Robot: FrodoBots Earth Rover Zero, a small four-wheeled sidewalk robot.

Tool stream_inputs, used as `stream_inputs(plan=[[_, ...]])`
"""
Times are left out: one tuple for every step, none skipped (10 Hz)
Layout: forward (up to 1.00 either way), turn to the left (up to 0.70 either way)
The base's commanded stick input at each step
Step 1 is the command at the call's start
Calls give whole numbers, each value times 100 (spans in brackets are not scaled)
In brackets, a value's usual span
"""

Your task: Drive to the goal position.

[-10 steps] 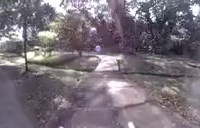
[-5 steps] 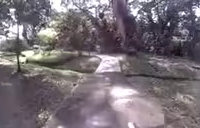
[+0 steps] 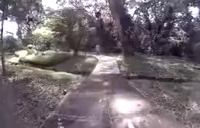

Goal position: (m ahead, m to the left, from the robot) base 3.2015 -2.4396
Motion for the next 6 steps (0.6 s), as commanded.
stream_inputs(plan=[[100,0],[100,0],[100,0],[100,0],[100,0],[100,0]])
